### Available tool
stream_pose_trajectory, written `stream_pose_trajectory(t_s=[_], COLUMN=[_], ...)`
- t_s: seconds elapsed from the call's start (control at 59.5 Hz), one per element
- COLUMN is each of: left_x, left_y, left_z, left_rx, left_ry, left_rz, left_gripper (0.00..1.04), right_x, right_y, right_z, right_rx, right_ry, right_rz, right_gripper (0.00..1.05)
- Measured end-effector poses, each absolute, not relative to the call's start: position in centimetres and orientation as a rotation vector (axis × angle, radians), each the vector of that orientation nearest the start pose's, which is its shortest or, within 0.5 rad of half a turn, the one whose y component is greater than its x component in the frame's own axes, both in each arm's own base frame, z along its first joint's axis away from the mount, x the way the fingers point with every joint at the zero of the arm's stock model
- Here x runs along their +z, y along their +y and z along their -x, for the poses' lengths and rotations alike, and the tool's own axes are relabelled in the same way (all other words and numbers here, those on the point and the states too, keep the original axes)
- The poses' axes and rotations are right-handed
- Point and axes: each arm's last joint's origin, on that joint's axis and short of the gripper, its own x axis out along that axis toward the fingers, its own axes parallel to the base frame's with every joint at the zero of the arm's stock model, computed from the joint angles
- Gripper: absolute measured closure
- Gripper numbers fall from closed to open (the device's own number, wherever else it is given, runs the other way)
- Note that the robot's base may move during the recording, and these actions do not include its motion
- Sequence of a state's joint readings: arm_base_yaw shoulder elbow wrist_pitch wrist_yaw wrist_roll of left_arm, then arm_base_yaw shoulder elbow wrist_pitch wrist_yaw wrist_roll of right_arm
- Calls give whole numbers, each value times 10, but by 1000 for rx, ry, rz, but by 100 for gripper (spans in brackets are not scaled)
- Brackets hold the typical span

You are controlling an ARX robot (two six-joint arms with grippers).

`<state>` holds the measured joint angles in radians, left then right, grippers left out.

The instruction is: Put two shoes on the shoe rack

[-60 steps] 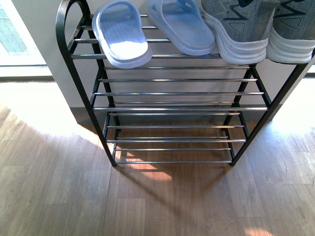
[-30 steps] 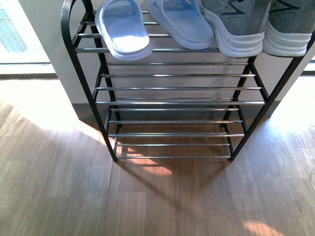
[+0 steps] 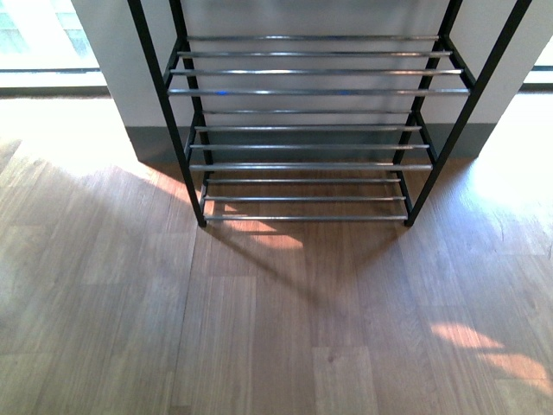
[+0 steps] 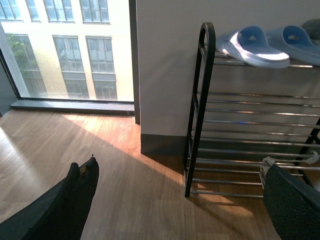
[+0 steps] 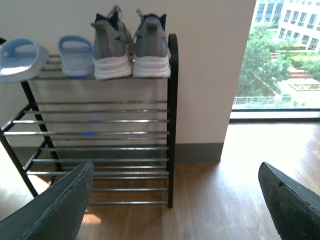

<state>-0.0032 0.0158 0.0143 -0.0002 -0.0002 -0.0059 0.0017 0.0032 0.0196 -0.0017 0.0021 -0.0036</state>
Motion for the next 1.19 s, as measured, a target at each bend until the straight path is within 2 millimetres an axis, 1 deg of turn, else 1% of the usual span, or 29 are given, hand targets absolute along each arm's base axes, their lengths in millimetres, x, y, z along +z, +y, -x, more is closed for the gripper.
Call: stream_pose_trajectory(t_s=[1.193], left_x=[167], left_y=[0], left_z=[-98], left_rx=[-3], left_ry=[1], left_rz=[6], left_gripper=[9], right_x=[170], right_y=[0], right_z=[-97], right_rx=[0], right_ry=[-15], right_rz=[3], right_gripper=[9])
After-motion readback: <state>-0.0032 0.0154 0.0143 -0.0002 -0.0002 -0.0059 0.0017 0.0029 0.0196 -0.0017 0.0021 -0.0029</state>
